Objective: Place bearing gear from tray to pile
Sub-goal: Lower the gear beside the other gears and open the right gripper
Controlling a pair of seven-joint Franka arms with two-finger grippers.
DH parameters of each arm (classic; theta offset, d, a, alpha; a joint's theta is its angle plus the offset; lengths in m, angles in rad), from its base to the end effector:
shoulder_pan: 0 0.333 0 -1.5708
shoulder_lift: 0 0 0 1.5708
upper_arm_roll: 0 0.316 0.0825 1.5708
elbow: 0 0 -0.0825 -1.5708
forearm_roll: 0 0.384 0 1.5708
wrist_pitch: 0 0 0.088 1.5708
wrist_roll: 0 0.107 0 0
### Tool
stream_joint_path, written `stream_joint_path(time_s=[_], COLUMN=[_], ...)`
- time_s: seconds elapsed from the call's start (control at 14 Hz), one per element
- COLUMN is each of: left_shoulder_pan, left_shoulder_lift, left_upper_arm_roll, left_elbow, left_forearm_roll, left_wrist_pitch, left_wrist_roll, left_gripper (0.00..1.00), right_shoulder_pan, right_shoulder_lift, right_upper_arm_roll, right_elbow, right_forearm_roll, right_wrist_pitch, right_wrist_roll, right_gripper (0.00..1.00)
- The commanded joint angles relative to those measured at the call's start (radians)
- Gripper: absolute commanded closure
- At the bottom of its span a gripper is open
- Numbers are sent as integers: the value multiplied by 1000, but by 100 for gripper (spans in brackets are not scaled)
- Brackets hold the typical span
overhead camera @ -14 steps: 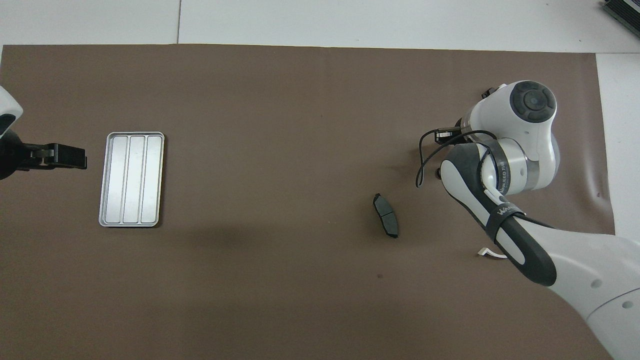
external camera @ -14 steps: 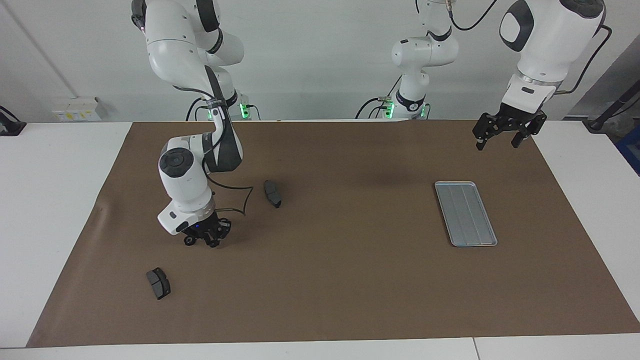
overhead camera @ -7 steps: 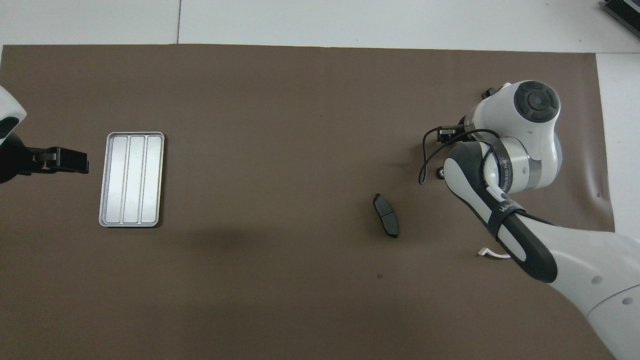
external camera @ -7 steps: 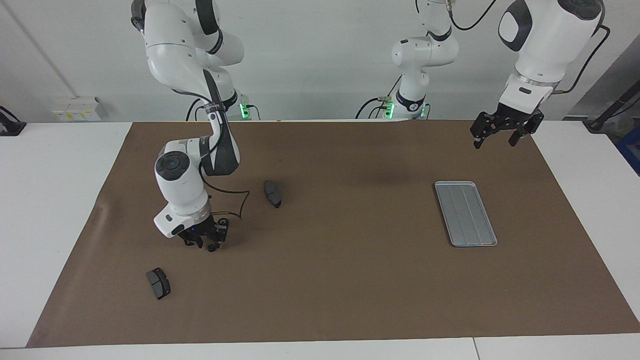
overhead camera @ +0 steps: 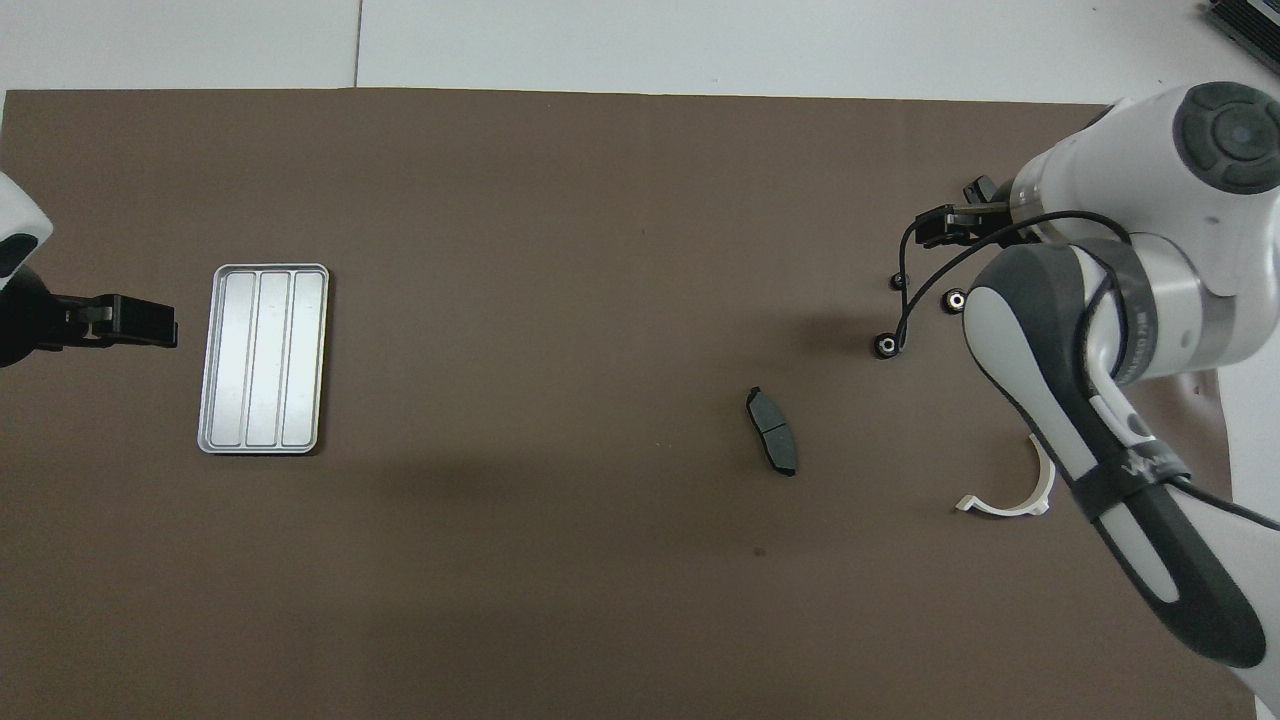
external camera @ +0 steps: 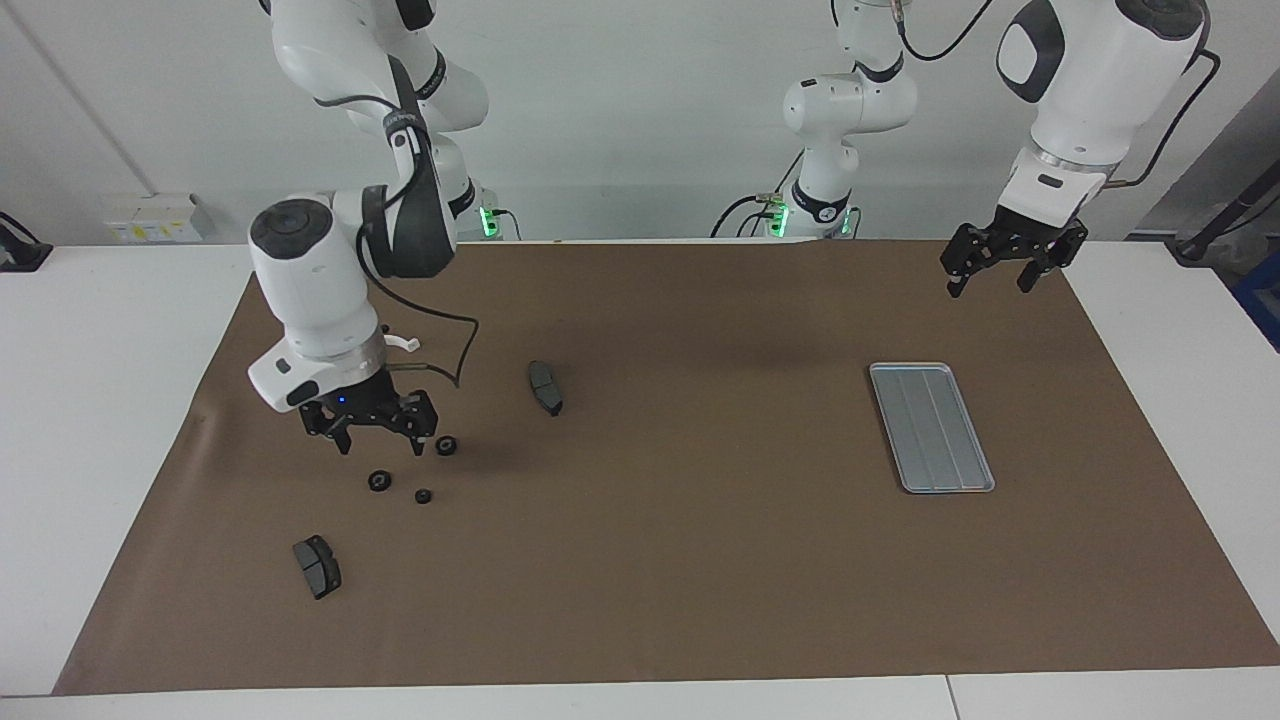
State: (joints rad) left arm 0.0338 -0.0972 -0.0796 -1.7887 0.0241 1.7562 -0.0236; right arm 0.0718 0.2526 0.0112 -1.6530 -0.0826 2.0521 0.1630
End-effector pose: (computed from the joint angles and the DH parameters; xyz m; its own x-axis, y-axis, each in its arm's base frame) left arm 0.5369 -0.0242 0.5900 0.9975 -0.0267 0.0650 -0.0248 -0.9992 -0.0301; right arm 0.6496 0.0489 0.4773 0.9870 -0.0431 0.1549 -0.0515 -0.9974 0.0507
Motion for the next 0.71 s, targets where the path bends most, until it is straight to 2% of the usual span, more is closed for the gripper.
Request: stream_joint_path(time_s=[0.0,0.28,0.36,0.5,0.64], left_shoulder_pan=[14,14,12,12,14], left_shoulder_lift=[-21,-21,-21,-21,-21], left_upper_arm_roll=[-6,-6,-6,-6,-6], left_elbow=[-15,-15,-15,-15,-15], left_forearm_roll=[-12,-12,-12,-12,-13], left_wrist_pitch=[-9,-9,-9,-9,-9], left_wrist_roll=[-7,-7,-7,-7,-7], left_gripper=[0,0,0,0,0], right_shoulder_pan=[-3,-32,-30,-35,-29], right_shoulder_lift=[-99,-219,-239,-253,-262], right_upper_arm_roll=[-31,-40,-63,-91,-117], right_elbow=[4,9,12,77,84], right_forearm_roll=[32,32,35,79,90], right_wrist_pitch=[-103,-278,-323,-448,-493], right_wrist_roll=[-25,-34,-34,-34,-37], right_gripper=[0,0,0,0,0])
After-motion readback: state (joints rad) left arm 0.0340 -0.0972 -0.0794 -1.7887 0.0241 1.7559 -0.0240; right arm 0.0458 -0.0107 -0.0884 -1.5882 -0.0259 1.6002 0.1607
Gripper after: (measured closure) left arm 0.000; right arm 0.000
